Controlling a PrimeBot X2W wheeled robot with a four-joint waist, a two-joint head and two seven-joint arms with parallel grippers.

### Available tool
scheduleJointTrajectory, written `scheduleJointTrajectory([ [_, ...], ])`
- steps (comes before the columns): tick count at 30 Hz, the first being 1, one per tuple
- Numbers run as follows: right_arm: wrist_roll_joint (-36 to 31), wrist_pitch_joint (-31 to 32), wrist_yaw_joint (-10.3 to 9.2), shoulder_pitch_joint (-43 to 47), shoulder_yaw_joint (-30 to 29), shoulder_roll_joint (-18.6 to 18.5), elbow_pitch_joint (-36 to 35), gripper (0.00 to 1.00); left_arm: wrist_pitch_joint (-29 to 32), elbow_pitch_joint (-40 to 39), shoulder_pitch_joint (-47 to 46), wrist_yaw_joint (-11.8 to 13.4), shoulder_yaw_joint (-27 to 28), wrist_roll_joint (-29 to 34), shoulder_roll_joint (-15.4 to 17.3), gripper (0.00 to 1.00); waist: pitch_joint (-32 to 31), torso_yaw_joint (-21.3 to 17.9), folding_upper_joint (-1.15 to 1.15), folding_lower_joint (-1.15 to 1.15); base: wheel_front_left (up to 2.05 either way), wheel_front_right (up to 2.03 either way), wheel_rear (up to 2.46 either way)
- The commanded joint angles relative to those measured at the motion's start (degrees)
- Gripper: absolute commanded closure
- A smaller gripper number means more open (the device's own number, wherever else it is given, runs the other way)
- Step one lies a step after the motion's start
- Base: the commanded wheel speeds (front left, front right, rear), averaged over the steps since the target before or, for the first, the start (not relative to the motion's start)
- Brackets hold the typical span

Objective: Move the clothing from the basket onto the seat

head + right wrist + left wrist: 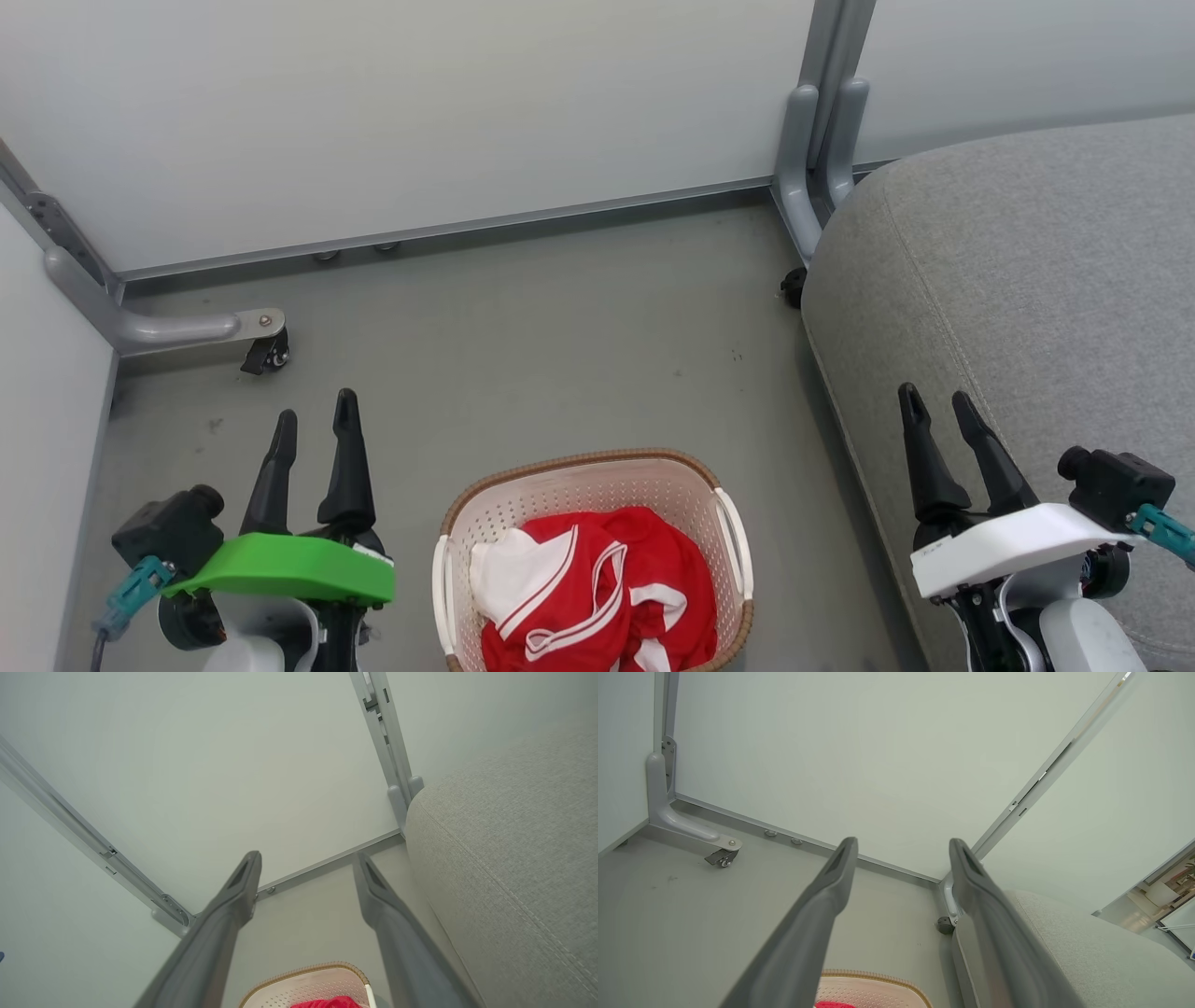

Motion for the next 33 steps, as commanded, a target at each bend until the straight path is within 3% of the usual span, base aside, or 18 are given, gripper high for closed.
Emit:
scheduleJointTrajectory([
  [1,-2.0,-0.6,0.02,-0.9,0.1,-0.4,-1.0,0.0,-0.6,-0.9,-1.4,0.0,-0.3,1.9,0.4,0.0,0.0,0.0,0.18,0.0,0.0,0.0,0.0],
  [33,-19.8,-5.1,0.02,-0.8,2.7,-0.6,-3.4,0.0,-4.9,-1.2,1.0,-0.9,-2.8,19.6,0.5,0.0,-0.2,0.4,0.28,0.0,0.0,0.0,0.0],
])
